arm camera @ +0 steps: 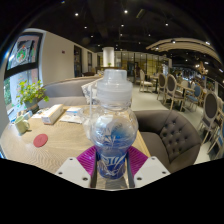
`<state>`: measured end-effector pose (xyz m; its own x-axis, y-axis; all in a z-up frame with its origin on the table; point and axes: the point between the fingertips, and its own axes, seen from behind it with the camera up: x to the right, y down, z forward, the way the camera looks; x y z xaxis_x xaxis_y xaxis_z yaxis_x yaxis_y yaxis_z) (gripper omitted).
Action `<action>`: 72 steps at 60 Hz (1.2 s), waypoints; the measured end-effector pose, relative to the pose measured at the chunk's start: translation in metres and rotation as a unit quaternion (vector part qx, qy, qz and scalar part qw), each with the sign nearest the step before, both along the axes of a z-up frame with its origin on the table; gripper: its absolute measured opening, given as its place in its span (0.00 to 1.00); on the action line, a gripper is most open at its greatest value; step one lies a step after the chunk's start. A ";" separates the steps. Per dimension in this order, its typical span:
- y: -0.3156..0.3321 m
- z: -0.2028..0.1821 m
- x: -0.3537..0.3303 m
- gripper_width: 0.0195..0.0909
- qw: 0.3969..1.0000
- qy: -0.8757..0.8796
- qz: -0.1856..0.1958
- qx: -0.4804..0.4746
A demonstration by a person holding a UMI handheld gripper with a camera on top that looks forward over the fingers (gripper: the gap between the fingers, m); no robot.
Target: Pour water
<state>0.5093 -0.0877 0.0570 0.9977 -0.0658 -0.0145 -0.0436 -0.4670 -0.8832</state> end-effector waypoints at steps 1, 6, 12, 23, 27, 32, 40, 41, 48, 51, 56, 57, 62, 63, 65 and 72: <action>0.000 0.000 -0.001 0.29 1.000 -0.002 0.002 0.001; 0.000 -0.002 -0.004 0.26 1.000 -0.010 0.001 -0.003; -0.001 -0.001 -0.005 0.22 1.000 -0.024 -0.004 -0.009; 0.005 0.013 -0.003 0.18 0.998 -0.055 -0.040 -0.007; 0.010 0.026 -0.005 0.18 0.996 -0.076 -0.046 -0.004; 0.014 0.049 -0.012 0.18 0.992 -0.112 -0.055 -0.001; 0.031 0.097 -0.035 0.18 0.978 -0.197 -0.067 0.014; 0.033 0.104 -0.040 0.18 0.975 -0.212 -0.068 0.016; 0.051 0.160 -0.082 0.18 0.938 -0.339 -0.065 0.018; 0.060 0.186 -0.107 0.18 0.917 -0.395 -0.050 0.024; 0.081 0.219 -0.158 0.18 0.870 -0.492 -0.024 0.028; 0.085 0.225 -0.168 0.18 0.859 -0.510 -0.017 0.028; 0.105 0.243 -0.224 0.18 0.804 -0.593 0.020 0.030; 0.110 0.246 -0.236 0.18 0.792 -0.609 0.027 0.032; 0.119 0.247 -0.256 0.18 0.765 -0.642 0.041 0.032; 0.147 0.243 -0.327 0.18 0.663 -0.743 0.086 0.027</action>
<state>0.1822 0.0597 0.2996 -0.0949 0.0125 0.9954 0.9435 -0.3179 0.0940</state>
